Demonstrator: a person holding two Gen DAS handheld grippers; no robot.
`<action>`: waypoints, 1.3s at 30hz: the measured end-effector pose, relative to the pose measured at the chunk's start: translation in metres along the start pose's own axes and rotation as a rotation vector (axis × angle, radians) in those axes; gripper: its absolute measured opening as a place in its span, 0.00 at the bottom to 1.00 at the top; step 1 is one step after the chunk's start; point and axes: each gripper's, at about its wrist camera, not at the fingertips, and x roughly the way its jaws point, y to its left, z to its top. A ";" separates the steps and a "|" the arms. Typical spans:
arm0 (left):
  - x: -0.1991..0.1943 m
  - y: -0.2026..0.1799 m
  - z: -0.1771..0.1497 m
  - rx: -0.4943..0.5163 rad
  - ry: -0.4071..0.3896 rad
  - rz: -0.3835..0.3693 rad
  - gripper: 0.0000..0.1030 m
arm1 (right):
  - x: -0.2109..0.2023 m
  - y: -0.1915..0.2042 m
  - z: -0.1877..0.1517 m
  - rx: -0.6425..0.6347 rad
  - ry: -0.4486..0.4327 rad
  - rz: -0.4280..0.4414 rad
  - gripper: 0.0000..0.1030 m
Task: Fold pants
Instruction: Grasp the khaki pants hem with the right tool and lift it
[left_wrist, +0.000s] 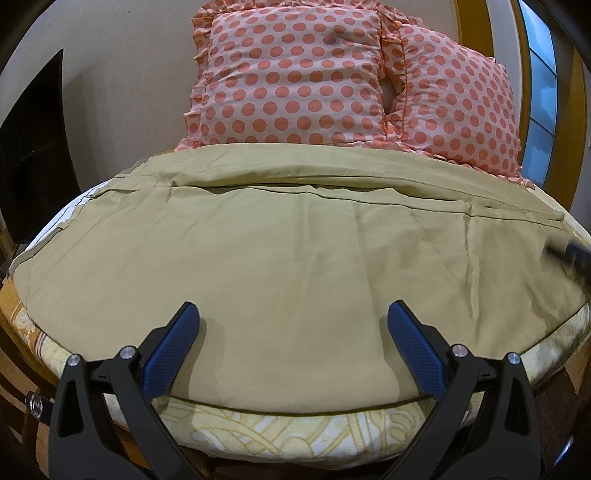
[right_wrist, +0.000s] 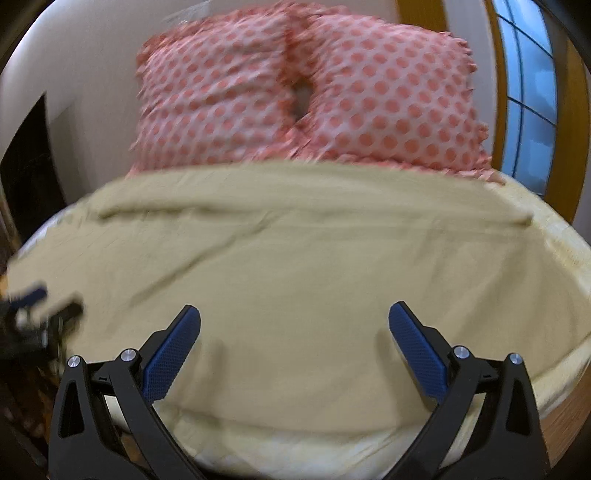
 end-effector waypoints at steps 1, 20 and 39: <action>0.001 0.003 0.004 -0.003 -0.006 0.001 0.98 | 0.002 -0.023 0.029 0.031 -0.021 -0.049 0.99; 0.010 0.014 0.060 -0.017 -0.132 0.025 0.98 | 0.295 -0.247 0.191 0.523 0.371 -0.624 0.68; -0.007 0.051 0.058 -0.172 -0.153 -0.037 0.98 | 0.071 -0.259 0.042 0.810 -0.112 0.112 0.05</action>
